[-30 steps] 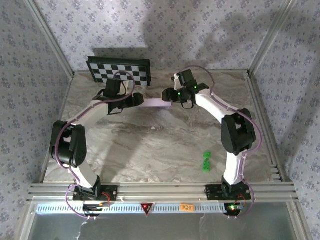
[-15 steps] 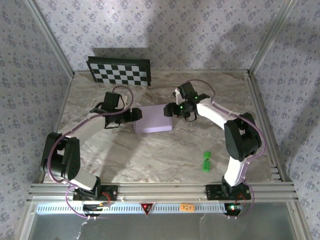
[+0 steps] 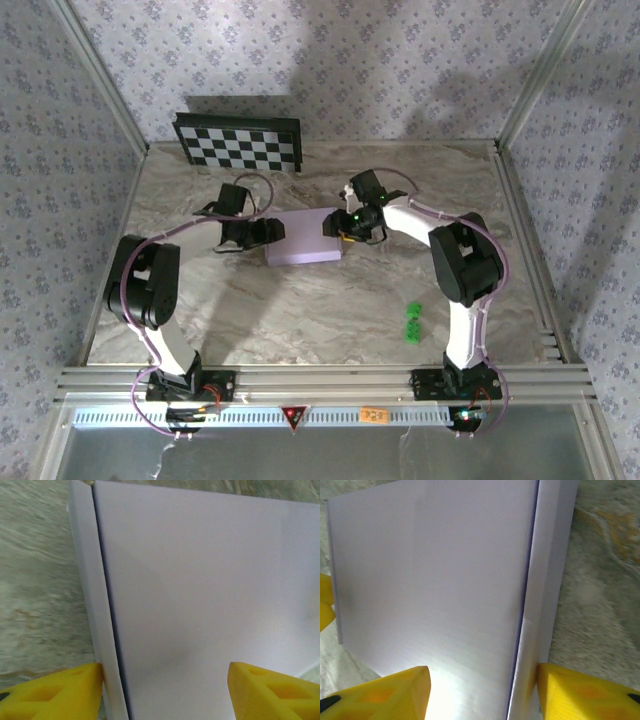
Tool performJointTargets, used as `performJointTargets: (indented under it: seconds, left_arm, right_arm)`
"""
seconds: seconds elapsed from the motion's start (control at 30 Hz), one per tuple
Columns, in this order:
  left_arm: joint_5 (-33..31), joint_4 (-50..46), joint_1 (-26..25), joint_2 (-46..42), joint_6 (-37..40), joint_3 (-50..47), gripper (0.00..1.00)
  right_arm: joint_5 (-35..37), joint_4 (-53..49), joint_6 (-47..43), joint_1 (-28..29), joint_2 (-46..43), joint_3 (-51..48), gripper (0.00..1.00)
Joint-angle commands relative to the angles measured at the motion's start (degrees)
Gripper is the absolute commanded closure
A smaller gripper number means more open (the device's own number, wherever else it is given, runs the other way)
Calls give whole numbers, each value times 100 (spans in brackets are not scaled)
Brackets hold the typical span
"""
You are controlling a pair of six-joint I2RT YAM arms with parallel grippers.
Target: Fold the paper box
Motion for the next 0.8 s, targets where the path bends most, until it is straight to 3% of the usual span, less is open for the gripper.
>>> performJointTargets:
  seconds: [0.0,0.13,0.3,0.5,0.77]
  left_arm:
    - [-75,-158,195,-245,225,249,33]
    - [-238,-328,772,-450,392,258,33]
    - [-364,-200,1563,-290,452,464,33]
    - [-670,122,2109,300,382,1052,33]
    - [-714,234,2649,1367,531,2040,33]
  right_arm:
    - [-249,514,415,406,240,554,42]
    - [-157,845,768,764,691,1200,42]
    - [28,2055,1613,1188,1630,2289,42]
    - [118,3154,2161,1589,3029,4030,44]
    - [440,3948,2445,1712,4248,5081,42]
